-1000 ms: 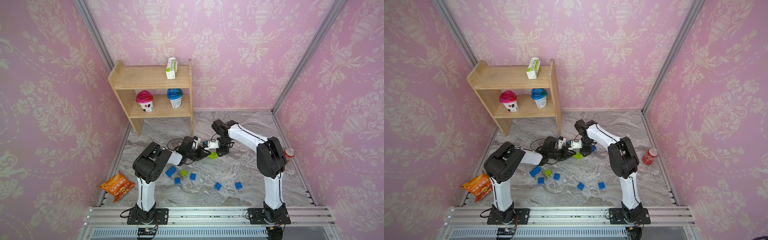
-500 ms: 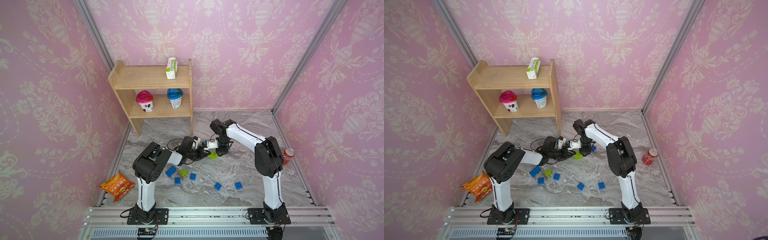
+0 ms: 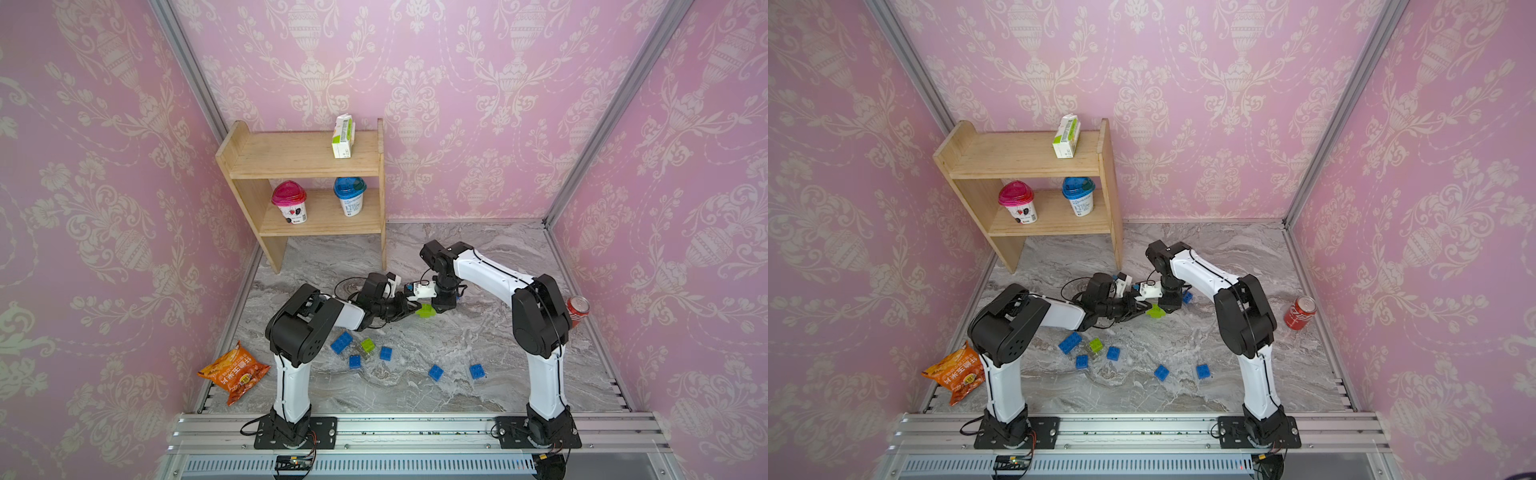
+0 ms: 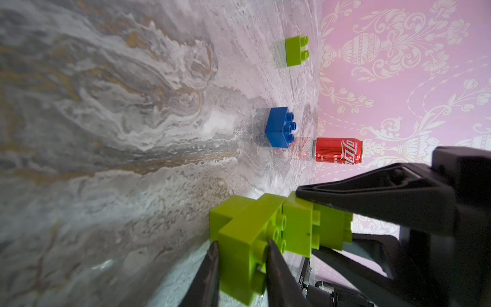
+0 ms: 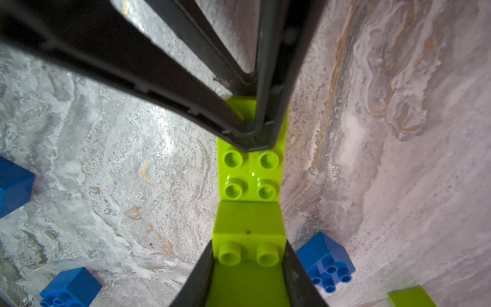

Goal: Assemble the letter v with lego
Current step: Assemble the lego brick with the lego brick.

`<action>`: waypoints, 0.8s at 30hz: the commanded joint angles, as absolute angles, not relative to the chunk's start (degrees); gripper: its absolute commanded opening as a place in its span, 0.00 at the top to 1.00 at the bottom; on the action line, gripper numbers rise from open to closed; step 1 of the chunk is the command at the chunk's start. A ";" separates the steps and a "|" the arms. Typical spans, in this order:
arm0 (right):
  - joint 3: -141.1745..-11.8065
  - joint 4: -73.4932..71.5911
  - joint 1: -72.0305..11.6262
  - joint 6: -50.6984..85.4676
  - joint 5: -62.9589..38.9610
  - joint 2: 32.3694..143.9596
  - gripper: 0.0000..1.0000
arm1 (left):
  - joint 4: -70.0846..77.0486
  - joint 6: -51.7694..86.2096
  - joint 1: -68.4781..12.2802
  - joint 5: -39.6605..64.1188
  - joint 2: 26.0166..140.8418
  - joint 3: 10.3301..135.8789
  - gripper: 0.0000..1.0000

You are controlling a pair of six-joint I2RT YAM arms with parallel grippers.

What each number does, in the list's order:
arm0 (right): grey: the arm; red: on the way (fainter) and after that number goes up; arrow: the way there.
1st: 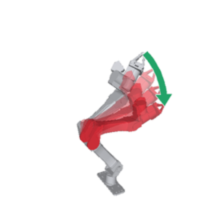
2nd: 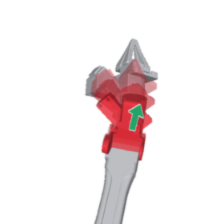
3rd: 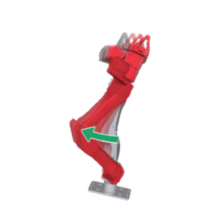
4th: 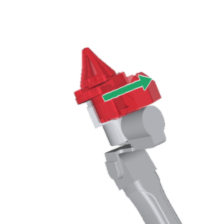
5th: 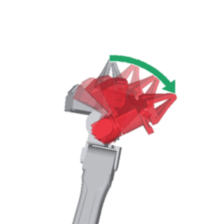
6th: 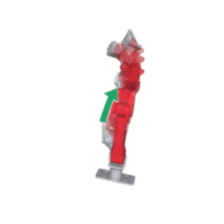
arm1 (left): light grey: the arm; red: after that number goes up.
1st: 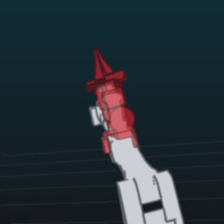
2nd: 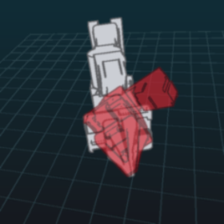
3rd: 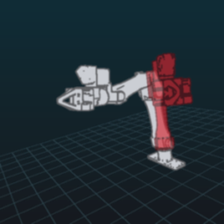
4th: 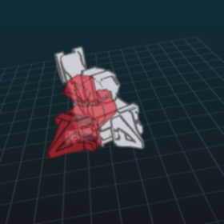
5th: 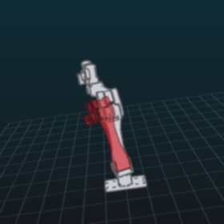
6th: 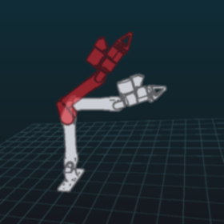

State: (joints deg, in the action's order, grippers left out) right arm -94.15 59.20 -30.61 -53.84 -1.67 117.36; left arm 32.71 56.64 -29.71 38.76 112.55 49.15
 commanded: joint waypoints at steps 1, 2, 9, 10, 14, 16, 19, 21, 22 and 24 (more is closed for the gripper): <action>-89.21 55.35 -31.42 -51.60 -2.29 117.66 1.00 | 30.41 55.55 -28.97 38.50 113.03 48.95 0.82; -88.58 54.79 -31.40 -51.20 -2.11 117.26 1.00 | 30.41 55.66 -28.96 38.52 112.94 48.95 0.83; -88.86 54.14 -31.38 -50.48 -1.60 116.98 1.00 | 30.24 55.46 -29.00 38.41 112.74 48.78 0.82; -89.19 54.18 -31.38 -50.50 -1.59 116.96 1.00 | 30.08 55.46 -28.96 38.41 112.72 48.78 0.82; -91.09 55.62 -31.38 -50.74 -2.35 116.81 0.98 | 29.90 55.34 -29.00 38.36 112.59 48.87 0.82; -91.69 56.07 -31.38 -50.97 -2.22 116.63 0.96 | 29.87 55.36 -29.00 38.46 112.63 48.96 0.83; -92.43 56.60 -31.29 -51.02 -2.13 116.54 0.92 | 29.71 55.20 -28.98 38.41 112.55 49.10 0.82; -92.83 56.81 -31.23 -50.98 -2.14 116.54 0.87 | 29.62 55.15 -29.00 38.41 112.41 49.13 0.83; -93.04 56.91 -31.17 -50.95 -2.33 116.46 0.82 | 29.63 55.11 -28.98 38.41 112.41 49.13 0.82; -93.44 56.87 -31.15 -50.82 -2.67 116.13 0.63 | 29.62 55.10 -29.00 38.41 112.43 49.05 0.83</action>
State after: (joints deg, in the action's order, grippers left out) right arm -91.55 56.25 -30.81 -52.23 -1.69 115.22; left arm 32.71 56.60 -29.52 38.76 112.55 49.15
